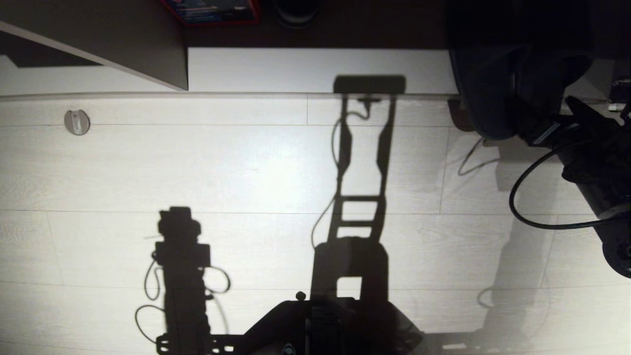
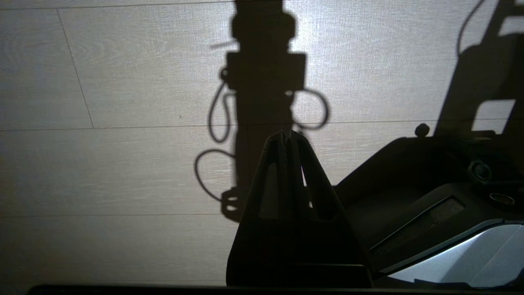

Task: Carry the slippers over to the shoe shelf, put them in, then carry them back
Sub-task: Pick up the slippers in the shoe cabinet

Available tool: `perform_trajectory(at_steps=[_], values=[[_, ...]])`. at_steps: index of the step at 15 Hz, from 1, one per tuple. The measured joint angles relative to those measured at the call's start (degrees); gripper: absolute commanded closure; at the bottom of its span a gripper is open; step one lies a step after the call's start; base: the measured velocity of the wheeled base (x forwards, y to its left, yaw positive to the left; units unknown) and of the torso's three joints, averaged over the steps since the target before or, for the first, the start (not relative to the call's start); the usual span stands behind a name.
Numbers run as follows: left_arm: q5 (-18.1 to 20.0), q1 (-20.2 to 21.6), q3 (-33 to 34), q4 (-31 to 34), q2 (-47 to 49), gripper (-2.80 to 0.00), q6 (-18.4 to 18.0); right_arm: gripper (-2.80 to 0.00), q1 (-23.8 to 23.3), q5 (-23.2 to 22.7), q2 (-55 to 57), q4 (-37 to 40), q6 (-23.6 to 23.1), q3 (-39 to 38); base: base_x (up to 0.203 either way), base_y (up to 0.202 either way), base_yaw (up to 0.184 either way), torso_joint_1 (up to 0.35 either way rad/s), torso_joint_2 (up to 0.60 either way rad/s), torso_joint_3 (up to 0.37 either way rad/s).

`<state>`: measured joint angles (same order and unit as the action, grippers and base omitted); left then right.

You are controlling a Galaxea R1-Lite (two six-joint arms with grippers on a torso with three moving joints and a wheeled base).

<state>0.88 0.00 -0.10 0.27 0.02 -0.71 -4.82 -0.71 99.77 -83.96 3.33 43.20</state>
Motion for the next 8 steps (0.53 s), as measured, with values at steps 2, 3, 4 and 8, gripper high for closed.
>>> perform_trajectory(at_steps=[2,3,4,8], values=[[0.0,0.0,0.0,0.0,0.0,0.0,0.0,-2.8,0.3,0.0,0.9,-0.1,0.0,1.8,0.0,0.0,0.0,0.0,0.0,0.0],[0.0,0.0,0.0,0.0,0.0,0.0,0.0,-2.8,0.3,0.0,1.2,-0.1,0.0,2.3,0.0,0.0,0.0,0.0,0.0,0.0],[0.0,0.0,0.0,0.0,0.0,0.0,0.0,-2.8,0.3,0.0,1.4,-0.1,0.0,2.8,0.0,0.0,0.0,0.0,0.0,0.0],[0.0,0.0,0.0,0.0,0.0,0.0,0.0,-2.8,0.3,0.0,2.1,-0.2,-0.1,5.7,0.0,0.0,0.0,0.0,0.0,0.0]])
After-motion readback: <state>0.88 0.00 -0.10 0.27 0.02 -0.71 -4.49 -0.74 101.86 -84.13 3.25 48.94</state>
